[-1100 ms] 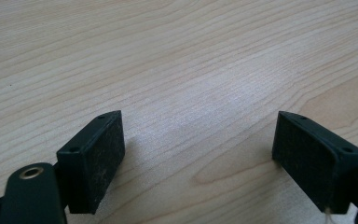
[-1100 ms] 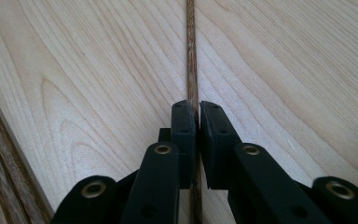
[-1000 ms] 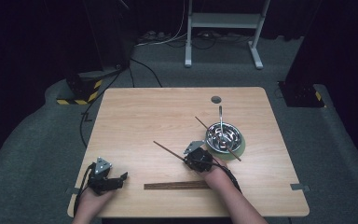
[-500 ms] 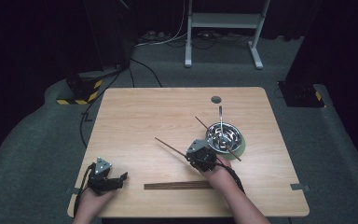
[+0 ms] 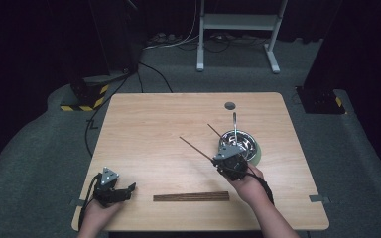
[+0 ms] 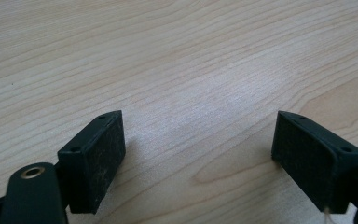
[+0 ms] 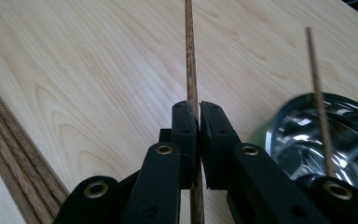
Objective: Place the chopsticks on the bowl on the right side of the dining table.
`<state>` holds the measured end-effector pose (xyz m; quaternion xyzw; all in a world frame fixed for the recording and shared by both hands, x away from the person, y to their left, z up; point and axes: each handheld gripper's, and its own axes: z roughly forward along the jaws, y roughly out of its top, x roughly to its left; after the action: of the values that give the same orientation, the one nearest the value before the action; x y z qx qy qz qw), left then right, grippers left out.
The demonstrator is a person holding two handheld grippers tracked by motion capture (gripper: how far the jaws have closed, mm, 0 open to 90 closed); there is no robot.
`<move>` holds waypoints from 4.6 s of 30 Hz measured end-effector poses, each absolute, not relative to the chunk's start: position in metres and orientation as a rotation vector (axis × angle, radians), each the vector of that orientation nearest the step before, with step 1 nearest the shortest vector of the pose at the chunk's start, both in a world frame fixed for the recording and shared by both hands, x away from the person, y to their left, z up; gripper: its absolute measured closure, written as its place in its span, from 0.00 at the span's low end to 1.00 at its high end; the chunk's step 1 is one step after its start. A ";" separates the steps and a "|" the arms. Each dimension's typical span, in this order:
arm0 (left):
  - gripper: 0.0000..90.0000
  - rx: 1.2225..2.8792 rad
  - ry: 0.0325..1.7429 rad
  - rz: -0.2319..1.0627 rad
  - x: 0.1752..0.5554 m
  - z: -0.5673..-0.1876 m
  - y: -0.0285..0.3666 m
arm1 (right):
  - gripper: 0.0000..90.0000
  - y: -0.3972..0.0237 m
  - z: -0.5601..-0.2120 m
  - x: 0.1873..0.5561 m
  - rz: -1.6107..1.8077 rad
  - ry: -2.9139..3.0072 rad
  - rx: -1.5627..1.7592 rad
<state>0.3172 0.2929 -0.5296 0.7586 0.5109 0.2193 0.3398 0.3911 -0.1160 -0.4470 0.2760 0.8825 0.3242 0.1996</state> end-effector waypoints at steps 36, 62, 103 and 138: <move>0.19 1.973 1.331 0.569 0.317 -0.530 0.293 | 0.94 -0.168 -0.454 0.418 0.779 2.349 0.990; 0.19 1.969 1.334 0.565 0.317 -0.530 0.293 | 0.92 -0.167 -0.461 0.422 0.775 2.333 1.021; 0.19 1.969 1.335 0.567 0.317 -0.530 0.293 | 0.87 -0.173 -0.463 0.434 0.783 2.395 1.017; 0.20 1.965 1.335 0.575 0.317 -0.530 0.293 | 0.96 -0.192 -0.486 0.345 1.064 2.122 1.083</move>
<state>0.3171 0.2925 -0.5298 0.7555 0.5134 0.2211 0.3416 0.3448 -0.1921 -0.4855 0.4006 0.7846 0.3936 0.2628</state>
